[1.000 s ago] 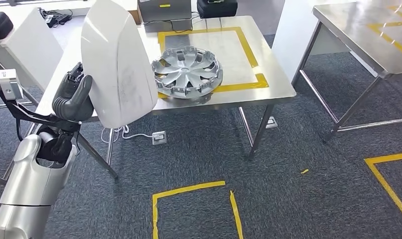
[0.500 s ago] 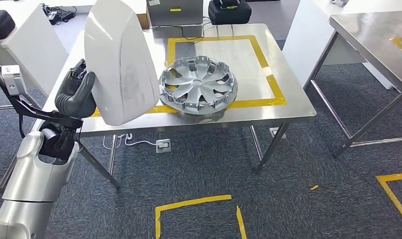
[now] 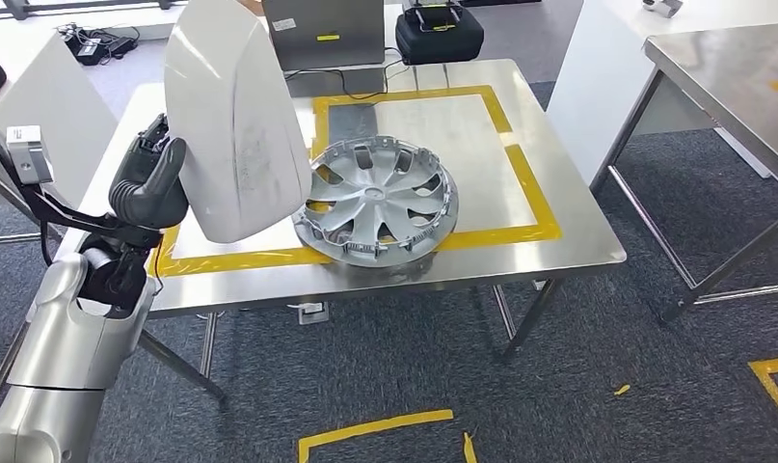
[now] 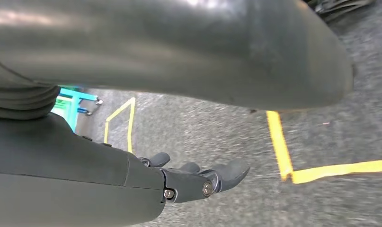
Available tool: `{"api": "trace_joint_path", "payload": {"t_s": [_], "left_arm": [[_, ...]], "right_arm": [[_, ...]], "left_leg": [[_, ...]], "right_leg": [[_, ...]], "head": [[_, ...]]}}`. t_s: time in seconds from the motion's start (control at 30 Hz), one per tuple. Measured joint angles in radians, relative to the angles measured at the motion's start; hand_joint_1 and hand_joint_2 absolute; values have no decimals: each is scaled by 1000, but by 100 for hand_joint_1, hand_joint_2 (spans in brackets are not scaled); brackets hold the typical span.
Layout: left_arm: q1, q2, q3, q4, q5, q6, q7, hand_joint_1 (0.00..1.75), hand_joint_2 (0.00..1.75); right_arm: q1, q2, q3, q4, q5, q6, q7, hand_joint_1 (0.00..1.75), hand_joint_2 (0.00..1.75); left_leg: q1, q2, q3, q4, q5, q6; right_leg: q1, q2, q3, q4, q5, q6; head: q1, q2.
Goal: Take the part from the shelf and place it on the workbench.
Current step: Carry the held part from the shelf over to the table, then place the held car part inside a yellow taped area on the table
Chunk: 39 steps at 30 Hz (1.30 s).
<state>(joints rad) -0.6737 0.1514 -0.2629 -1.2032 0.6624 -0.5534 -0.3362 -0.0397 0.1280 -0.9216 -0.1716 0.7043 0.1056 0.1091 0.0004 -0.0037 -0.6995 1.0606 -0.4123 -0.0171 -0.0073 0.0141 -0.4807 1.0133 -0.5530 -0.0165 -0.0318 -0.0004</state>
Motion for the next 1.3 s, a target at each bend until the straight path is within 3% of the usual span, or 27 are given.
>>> {"api": "trace_joint_path", "payload": {"t_s": [0.03,0.07,0.13,0.17,0.23,0.3,0.33,0.37,0.4,0.47,0.53,0.57,0.7,0.83,1.0,1.3], "left_arm": [[2,1,0,4,0,1,0,175,175],[2,2,0,7,2,1,1,175,175],[-4,3,0,9,4,2,3,175,175],[-11,3,0,13,3,2,6,175,175],[-21,3,-1,27,-12,8,13,175,175],[-26,2,-5,51,-49,20,13,175,175],[-29,2,-10,68,-80,29,7,175,175],[-35,2,-17,89,-121,44,-5,175,175],[-43,2,-27,115,-177,65,-23,175,175],[-66,-4,-51,178,-310,121,-72,175,175],[-92,-14,-77,250,-445,198,-120,175,175],[-104,-18,-89,285,-505,241,-139,175,175],[-150,-45,-122,439,-648,359,-176,175,175],[-189,-81,-138,579,-711,426,-187,175,175],[-211,-101,-149,682,-776,497,-188,175,175],[-219,-102,-157,763,-882,623,-153,175,175]], "right_arm": [[-2,0,-2,0,0,-1,0,0,0],[-3,0,-3,0,0,-2,1,0,0],[-5,-2,-4,0,0,-2,1,0,0],[-7,-2,-4,0,0,-2,1,0,0],[-11,-4,-4,0,2,-1,2,0,0],[-14,-3,-5,0,4,-2,4,0,0],[-13,-3,-5,0,5,-2,4,0,0],[-12,-3,-5,0,7,-2,4,0,0],[-11,-3,-5,0,8,-3,4,0,0],[-9,-3,-5,0,12,-3,2,0,0],[-10,-3,-5,0,17,-2,0,0,0],[-11,-2,-5,0,21,-2,0,0,0],[-12,1,-5,0,31,-2,-3,0,0],[-12,2,-5,0,35,-3,-6,0,0],[-12,2,-5,0,42,-3,-6,0,0],[-10,2,-5,0,52,-2,-2,0,0]], "left_leg": [[-1,0,3,-24,36,7],[-3,0,7,-31,41,14],[-1,-2,27,-31,27,30],[0,-2,38,-33,22,36],[0,-3,57,-37,10,45],[0,-3,71,-37,-7,49],[-1,-4,80,-37,-16,49],[-1,-5,90,-36,-25,48],[-1,-5,102,-36,-34,47],[-2,-6,121,-34,-52,41],[-5,-8,129,-32,-65,30],[-8,-9,130,-30,-69,26],[-11,-5,141,-40,-75,40],[-11,-3,148,-51,-75,29],[-10,-2,150,-56,-74,18],[-10,-2,151,-56,-73,16]], "right_leg": [[1,1,11,3,-11,7],[3,2,20,9,-16,14],[2,1,18,35,-11,24],[1,0,0,68,-7,27],[-1,-3,-68,173,-28,34],[-1,-5,-153,265,-85,39],[-1,-5,-183,279,-104,39],[-1,-5,-199,264,-99,39],[-1,-5,-201,219,-62,38],[2,-8,-184,92,57,30],[7,-10,-172,19,121,19],[8,-10,-169,11,128,17],[6,-4,-159,6,138,13],[6,-2,-159,6,133,5],[6,-1,-159,7,132,3],[3,-2,-156,7,134,3]], "head": [[0,0],[1,0],[2,0],[3,0],[5,0],[5,0],[6,0],[6,0],[6,0],[7,0],[7,0],[6,0],[5,0],[5,0],[5,0],[6,0]]}}
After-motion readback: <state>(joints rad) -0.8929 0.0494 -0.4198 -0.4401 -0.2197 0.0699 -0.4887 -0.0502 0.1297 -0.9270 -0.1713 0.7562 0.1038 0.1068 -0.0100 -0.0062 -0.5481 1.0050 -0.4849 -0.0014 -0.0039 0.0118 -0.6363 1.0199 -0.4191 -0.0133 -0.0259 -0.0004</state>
